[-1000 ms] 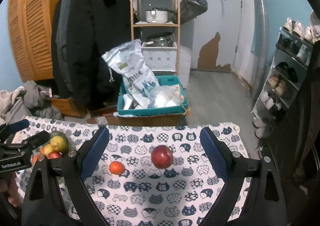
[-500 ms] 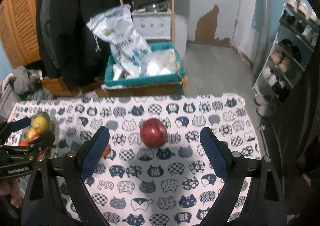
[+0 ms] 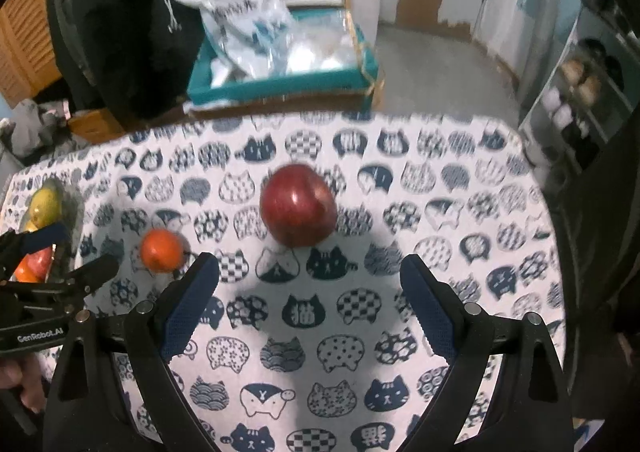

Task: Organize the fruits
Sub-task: 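Move both tools toward the small orange and red apple on the table, then grasp the small orange with the left tool while the right tool grasps the red apple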

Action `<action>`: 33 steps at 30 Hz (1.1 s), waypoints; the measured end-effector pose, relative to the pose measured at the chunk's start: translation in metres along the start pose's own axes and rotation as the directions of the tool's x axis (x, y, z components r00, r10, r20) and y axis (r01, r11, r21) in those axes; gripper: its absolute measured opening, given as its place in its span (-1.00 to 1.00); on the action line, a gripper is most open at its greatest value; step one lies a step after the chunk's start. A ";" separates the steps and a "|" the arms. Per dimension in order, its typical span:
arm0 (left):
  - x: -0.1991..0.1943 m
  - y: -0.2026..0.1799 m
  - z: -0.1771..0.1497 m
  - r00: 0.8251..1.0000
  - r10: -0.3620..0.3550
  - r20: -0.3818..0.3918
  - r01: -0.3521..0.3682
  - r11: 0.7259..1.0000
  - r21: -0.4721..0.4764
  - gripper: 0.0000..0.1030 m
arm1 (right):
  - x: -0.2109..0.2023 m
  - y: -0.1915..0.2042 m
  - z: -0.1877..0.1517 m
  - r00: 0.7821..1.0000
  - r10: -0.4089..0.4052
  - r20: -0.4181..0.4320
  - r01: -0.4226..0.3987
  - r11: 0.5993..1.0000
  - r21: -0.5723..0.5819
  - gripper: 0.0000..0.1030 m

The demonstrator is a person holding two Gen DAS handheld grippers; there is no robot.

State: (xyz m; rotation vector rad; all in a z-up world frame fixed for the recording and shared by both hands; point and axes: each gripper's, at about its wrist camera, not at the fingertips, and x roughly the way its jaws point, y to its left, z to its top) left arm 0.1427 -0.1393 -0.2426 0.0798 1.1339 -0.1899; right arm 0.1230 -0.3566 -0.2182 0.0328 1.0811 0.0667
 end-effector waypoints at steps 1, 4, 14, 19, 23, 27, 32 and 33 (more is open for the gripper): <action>0.005 0.000 0.000 1.000 -0.002 -0.010 0.002 1.000 -0.003 0.84 | 0.004 -0.001 -0.001 1.000 0.002 -0.009 -0.002 1.000 0.005 0.77; 0.018 -0.001 0.001 0.999 -0.016 -0.032 0.015 1.000 -0.014 0.85 | 0.016 -0.004 -0.002 0.999 0.004 -0.035 -0.004 1.000 0.016 0.77; 0.054 -0.005 0.008 0.995 -0.044 -0.085 0.041 0.999 -0.027 0.84 | 0.043 -0.010 -0.001 0.997 0.001 -0.083 0.001 1.000 0.031 0.77; 0.069 -0.011 0.011 0.993 -0.044 -0.108 0.042 0.999 -0.019 0.67 | 0.051 -0.012 0.003 0.996 0.001 -0.089 0.002 1.000 0.030 0.77; 0.076 -0.013 0.011 0.990 -0.066 -0.126 0.063 0.998 -0.022 0.31 | 0.058 -0.011 0.006 0.996 0.004 -0.093 -0.001 1.000 0.031 0.77; 0.076 -0.016 0.012 0.987 -0.117 -0.112 0.115 0.993 -0.020 -0.14 | 0.067 -0.008 0.011 0.995 0.001 -0.095 0.001 1.000 0.014 0.77; 0.074 -0.019 0.018 0.992 -0.087 -0.094 0.087 0.996 -0.003 -0.15 | 0.079 -0.002 0.022 0.995 0.015 -0.097 -0.015 1.000 -0.005 0.77; 0.075 -0.016 0.020 0.992 -0.088 -0.093 0.088 0.996 -0.013 -0.15 | 0.082 -0.001 0.024 0.995 0.015 -0.097 -0.016 1.000 -0.010 0.77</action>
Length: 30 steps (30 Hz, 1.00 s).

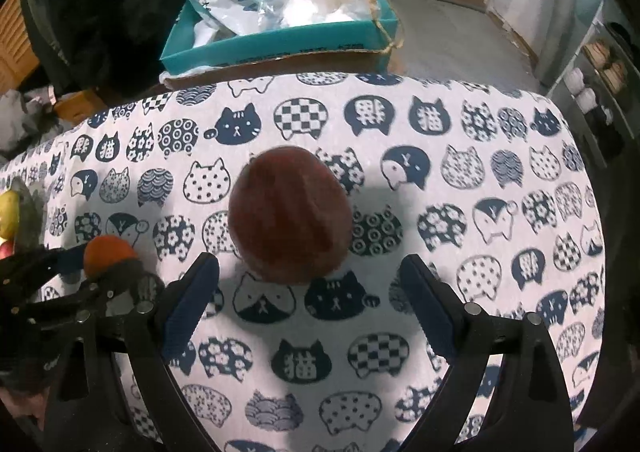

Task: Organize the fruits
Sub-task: 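Grasp the small orange with the left tool while the right tool grasps the red apple, then lift the small orange with the left tool while the right tool lifts the apple toward the bowl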

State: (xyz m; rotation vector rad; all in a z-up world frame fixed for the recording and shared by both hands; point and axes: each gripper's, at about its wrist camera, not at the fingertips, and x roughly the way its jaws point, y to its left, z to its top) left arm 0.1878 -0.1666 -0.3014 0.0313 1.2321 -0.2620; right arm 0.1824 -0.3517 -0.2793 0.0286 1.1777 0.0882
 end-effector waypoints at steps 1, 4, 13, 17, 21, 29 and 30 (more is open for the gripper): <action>0.000 0.003 0.001 1.000 -0.001 0.001 0.001 1.000 -0.009 -0.15 | 0.003 0.001 0.001 1.000 0.001 -0.003 -0.002 1.000 -0.003 0.77; -0.004 0.011 0.003 1.000 0.011 0.013 -0.011 1.000 -0.022 -0.15 | 0.015 0.004 0.006 1.000 0.009 -0.026 -0.009 1.000 -0.019 0.77; -0.015 0.029 0.006 0.998 0.033 0.051 -0.031 0.999 -0.042 -0.16 | 0.036 0.013 0.015 0.999 0.015 -0.044 -0.016 1.000 -0.024 0.66; -0.019 0.033 0.005 0.998 0.034 0.059 -0.031 0.999 -0.044 -0.16 | 0.038 0.016 0.016 0.999 -0.023 -0.043 0.022 0.999 -0.041 0.41; -0.023 0.035 0.003 0.997 0.038 0.065 -0.035 0.998 -0.047 -0.16 | 0.038 0.016 0.015 0.999 -0.017 -0.031 0.016 0.999 -0.036 0.40; -0.039 0.035 0.000 0.994 0.046 0.096 -0.042 0.998 -0.039 -0.16 | 0.029 0.018 0.005 1.000 -0.019 0.001 0.019 0.998 -0.059 0.38; -0.041 0.035 0.000 0.994 0.047 0.099 -0.044 0.998 -0.038 -0.16 | 0.025 0.019 0.004 1.000 -0.019 0.014 0.020 0.998 -0.059 0.38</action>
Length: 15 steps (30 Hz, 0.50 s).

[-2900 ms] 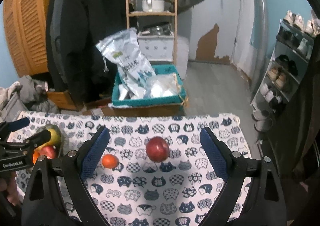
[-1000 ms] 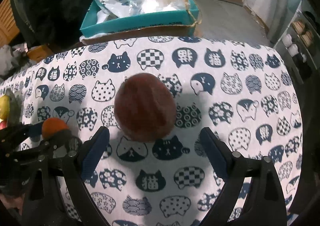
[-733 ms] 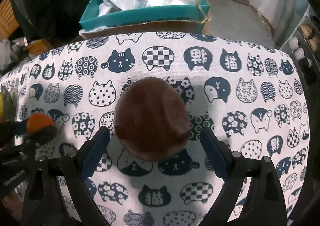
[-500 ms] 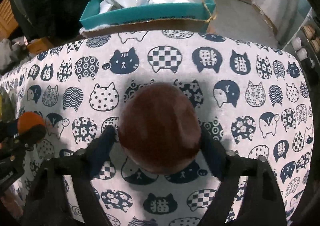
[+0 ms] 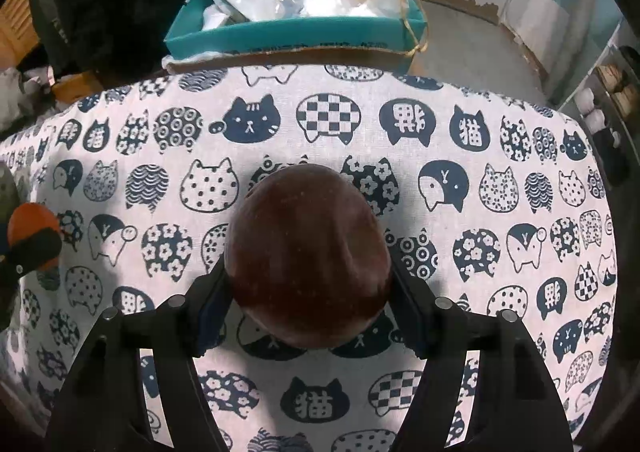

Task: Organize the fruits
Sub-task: 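Lift the small orange with the left tool while the right tool lifts the apple toward the bowl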

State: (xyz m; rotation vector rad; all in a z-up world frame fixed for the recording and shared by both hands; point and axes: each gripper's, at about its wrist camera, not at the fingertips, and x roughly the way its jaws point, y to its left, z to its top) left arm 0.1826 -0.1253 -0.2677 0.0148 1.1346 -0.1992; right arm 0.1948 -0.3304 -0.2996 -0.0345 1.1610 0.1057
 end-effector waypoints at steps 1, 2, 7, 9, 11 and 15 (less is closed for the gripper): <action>-0.003 0.000 -0.001 1.000 0.000 0.004 -0.001 1.000 0.001 -0.16 | -0.003 0.001 -0.001 1.000 0.000 0.009 0.000 1.000 0.000 0.38; -0.005 0.000 -0.001 1.000 0.001 0.008 -0.001 1.000 0.001 -0.16 | -0.008 0.002 -0.001 1.000 0.004 0.021 -0.004 1.000 0.000 0.38; -0.023 0.002 -0.004 0.999 0.006 0.039 -0.006 1.000 0.000 -0.16 | -0.031 0.005 -0.001 0.997 0.011 0.074 -0.011 1.000 -0.004 0.38; -0.032 0.003 -0.004 0.999 0.008 0.053 -0.008 1.000 0.000 -0.16 | -0.044 0.006 -0.002 0.995 0.019 0.097 -0.019 1.000 0.000 0.38; -0.039 0.004 -0.004 0.998 0.007 0.065 -0.007 1.000 -0.002 -0.16 | -0.057 0.008 -0.002 0.993 0.025 0.119 -0.025 1.000 0.001 0.38; -0.057 0.004 -0.006 0.995 0.006 0.096 -0.006 1.000 0.000 -0.16 | -0.080 0.014 -0.002 0.987 0.032 0.157 -0.031 0.999 -0.008 0.38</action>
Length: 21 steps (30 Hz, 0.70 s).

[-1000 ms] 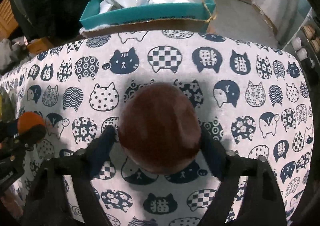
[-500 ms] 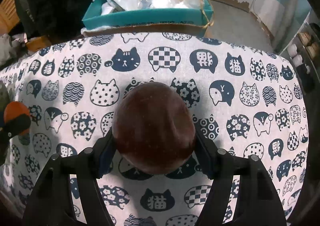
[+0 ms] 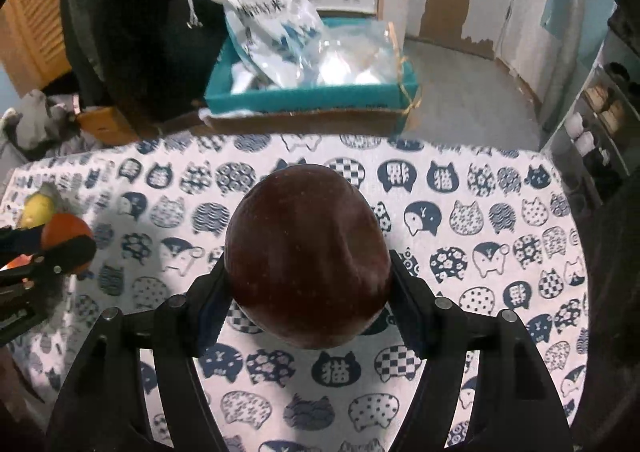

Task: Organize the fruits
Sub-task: 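Lift the small orange with the left tool while the right tool lifts the apple toward the bowl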

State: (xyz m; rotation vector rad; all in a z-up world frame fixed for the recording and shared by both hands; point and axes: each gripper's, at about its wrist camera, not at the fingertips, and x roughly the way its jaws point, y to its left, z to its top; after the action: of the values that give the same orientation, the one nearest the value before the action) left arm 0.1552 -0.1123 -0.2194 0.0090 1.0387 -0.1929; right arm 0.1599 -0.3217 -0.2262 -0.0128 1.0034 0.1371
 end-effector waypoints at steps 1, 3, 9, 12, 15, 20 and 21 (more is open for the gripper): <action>-0.005 0.000 0.000 1.000 0.001 0.009 -0.001 1.000 0.002 -0.16 | -0.007 0.002 0.001 1.000 0.004 0.014 -0.004 1.000 -0.001 0.38; -0.016 0.000 0.000 1.000 0.000 0.026 0.000 1.000 0.005 -0.16 | -0.019 0.004 0.002 0.999 0.008 0.034 -0.008 1.000 -0.005 0.38; -0.043 0.001 -0.001 0.997 -0.007 0.070 0.007 1.000 -0.003 -0.16 | -0.047 0.010 0.006 0.996 0.024 0.082 -0.023 1.000 -0.006 0.38; -0.056 0.002 0.000 0.996 -0.008 0.091 0.009 1.000 -0.003 -0.16 | -0.059 0.014 0.007 0.994 0.031 0.101 -0.031 1.000 -0.007 0.38; -0.070 0.001 0.001 0.993 -0.009 0.115 0.009 1.000 0.000 -0.16 | -0.071 0.017 0.007 0.992 0.036 0.121 -0.034 0.999 -0.013 0.38; -0.091 -0.001 0.000 0.988 0.002 0.155 -0.004 1.000 0.015 -0.16 | -0.092 0.021 0.008 0.987 0.043 0.155 -0.039 0.999 -0.028 0.38; -0.094 -0.002 0.001 0.987 0.001 0.162 -0.004 1.000 0.020 -0.16 | -0.098 0.022 0.007 0.985 0.043 0.168 -0.038 0.999 -0.032 0.38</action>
State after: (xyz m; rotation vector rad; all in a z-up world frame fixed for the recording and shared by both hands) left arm 0.1091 -0.1001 -0.1383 0.0124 0.8749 -0.1986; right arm 0.1115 -0.3095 -0.1388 -0.0065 0.8331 0.1867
